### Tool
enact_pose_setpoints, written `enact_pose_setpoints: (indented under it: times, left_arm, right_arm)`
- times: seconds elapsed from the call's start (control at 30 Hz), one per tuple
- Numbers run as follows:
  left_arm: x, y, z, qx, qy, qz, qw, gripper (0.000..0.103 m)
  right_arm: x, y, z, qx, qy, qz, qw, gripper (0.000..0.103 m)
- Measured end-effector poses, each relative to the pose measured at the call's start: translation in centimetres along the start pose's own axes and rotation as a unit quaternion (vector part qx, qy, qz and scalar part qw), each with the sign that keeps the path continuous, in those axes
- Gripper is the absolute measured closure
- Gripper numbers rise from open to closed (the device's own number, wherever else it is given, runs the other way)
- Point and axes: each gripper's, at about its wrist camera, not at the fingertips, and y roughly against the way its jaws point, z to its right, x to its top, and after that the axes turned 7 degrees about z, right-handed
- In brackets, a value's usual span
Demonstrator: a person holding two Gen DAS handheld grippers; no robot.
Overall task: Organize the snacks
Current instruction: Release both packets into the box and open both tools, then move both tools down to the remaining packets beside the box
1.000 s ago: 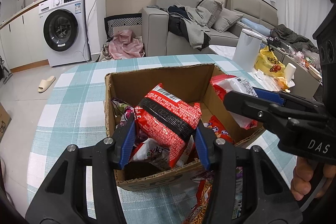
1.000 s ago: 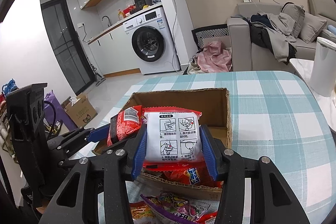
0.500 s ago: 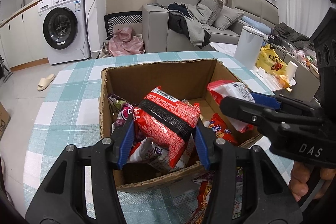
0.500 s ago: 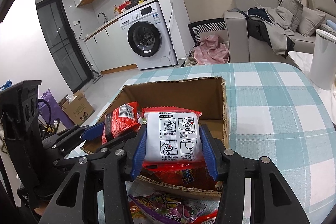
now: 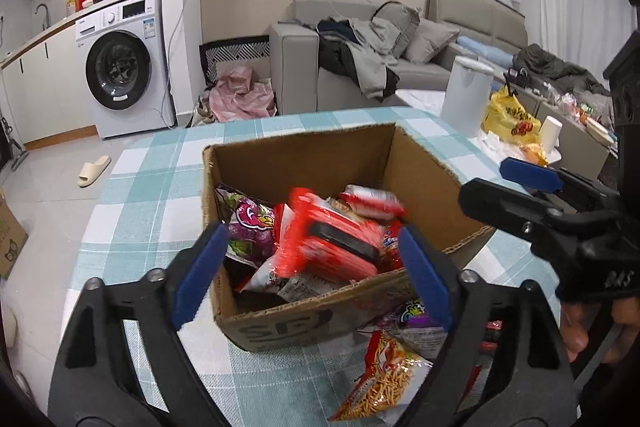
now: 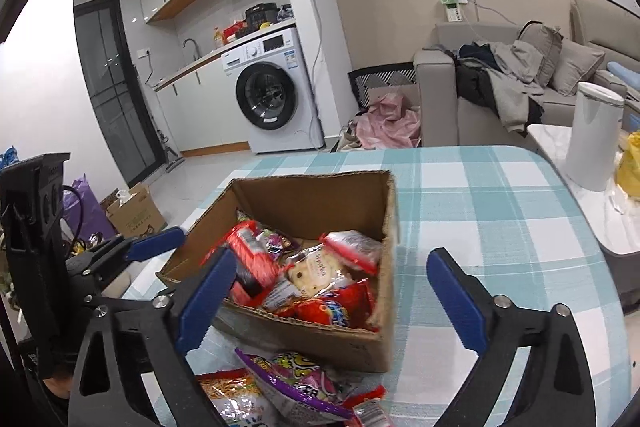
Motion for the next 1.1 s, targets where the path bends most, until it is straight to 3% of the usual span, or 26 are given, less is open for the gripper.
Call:
enact_pose_setpoints:
  times: [0.1,0.17,0.27,0.73,1.1]
  left_arm:
    - [-0.1,1.2,-0.1,-0.007,0.004,0.003,1.0,0.013]
    - [-0.3,2.0,-0.1,0.005,0.004,0.008,0.9999,0.001]
    - [-0.6,3.3,0.1,0.013,-0.004,0.022,0.9997,0.001]
    - [-2.6,6.8,-0.7,-0.002,0.004,0.006,1.0,0.001]
    - [-4.9,6.0,-0.1,-0.027,0.002,-0.024,0.9994,0.001]
  right_arm:
    - [0.0,0.8,1.0,-0.009,-0.004,0.001,1.0,0.001]
    - [-0.2,1.1,1.5,-0.006,-0.007,-0.007,1.0,0.001]
    - [-0.6,1.6,2.0,-0.003,-0.004,-0.017,1.0,0.001]
    - [-4.1,2.3,2.2,0.001,0.0,-0.081,0.997,0.001]
    - [-5.1,2.1,3.4,-0.02,0.022,-0.102,0.994,0.001]
